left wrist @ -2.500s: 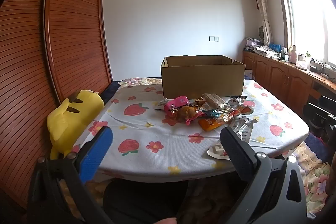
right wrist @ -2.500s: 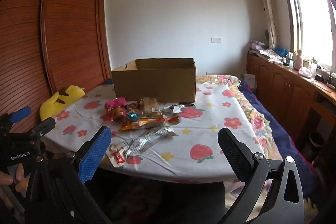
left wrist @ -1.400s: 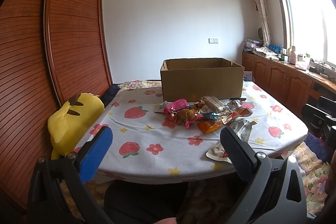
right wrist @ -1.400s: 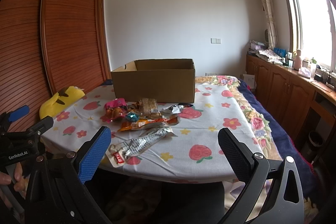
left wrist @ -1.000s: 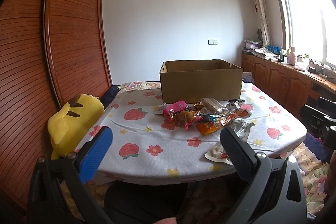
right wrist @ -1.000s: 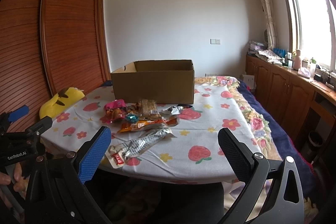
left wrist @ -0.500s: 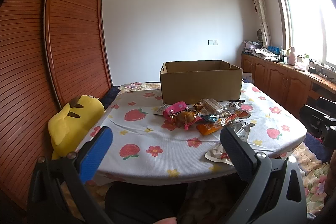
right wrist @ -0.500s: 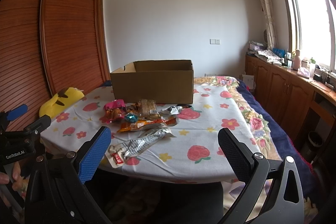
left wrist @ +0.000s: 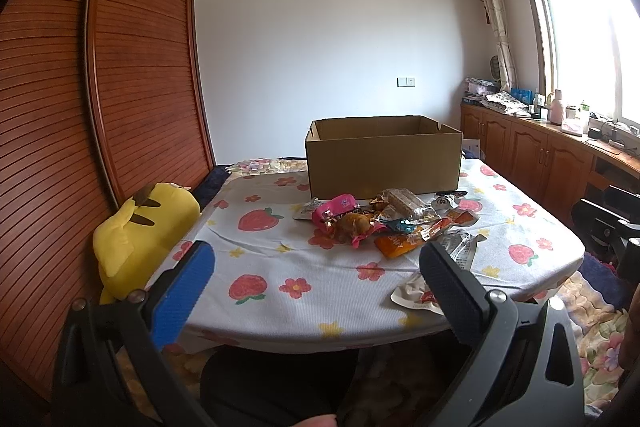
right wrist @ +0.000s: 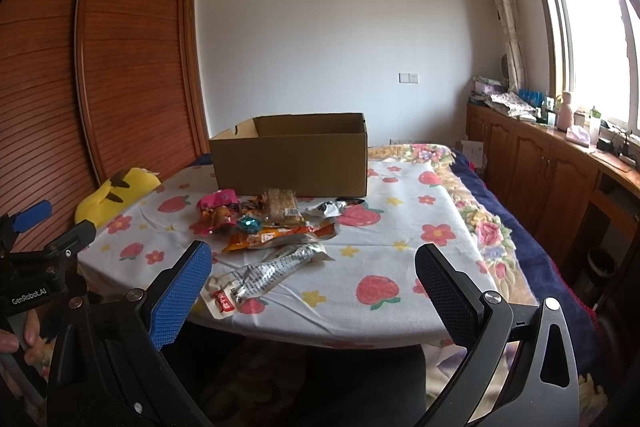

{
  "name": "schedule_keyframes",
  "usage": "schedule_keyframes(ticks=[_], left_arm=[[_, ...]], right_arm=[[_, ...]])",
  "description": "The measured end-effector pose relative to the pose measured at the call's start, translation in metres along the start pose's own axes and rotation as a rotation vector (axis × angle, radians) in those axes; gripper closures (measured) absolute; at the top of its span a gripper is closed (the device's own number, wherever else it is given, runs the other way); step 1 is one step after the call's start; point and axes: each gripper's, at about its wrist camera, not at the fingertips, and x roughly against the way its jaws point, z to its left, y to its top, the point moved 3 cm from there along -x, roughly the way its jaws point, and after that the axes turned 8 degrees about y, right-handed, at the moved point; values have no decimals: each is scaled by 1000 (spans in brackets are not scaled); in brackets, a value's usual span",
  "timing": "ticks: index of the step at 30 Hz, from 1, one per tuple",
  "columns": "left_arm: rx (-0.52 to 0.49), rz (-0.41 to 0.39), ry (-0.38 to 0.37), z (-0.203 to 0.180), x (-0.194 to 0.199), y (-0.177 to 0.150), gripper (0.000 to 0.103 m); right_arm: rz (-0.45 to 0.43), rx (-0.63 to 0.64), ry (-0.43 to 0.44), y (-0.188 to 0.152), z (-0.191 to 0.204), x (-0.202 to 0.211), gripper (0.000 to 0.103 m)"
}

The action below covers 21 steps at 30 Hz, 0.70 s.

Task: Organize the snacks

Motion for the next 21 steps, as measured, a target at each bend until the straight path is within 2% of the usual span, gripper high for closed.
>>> schedule_keyframes(ticks=[21], left_arm=[[1,1,0,-1,-1,-1,0]], right_arm=[[3,0,3,2,-3,0,0]])
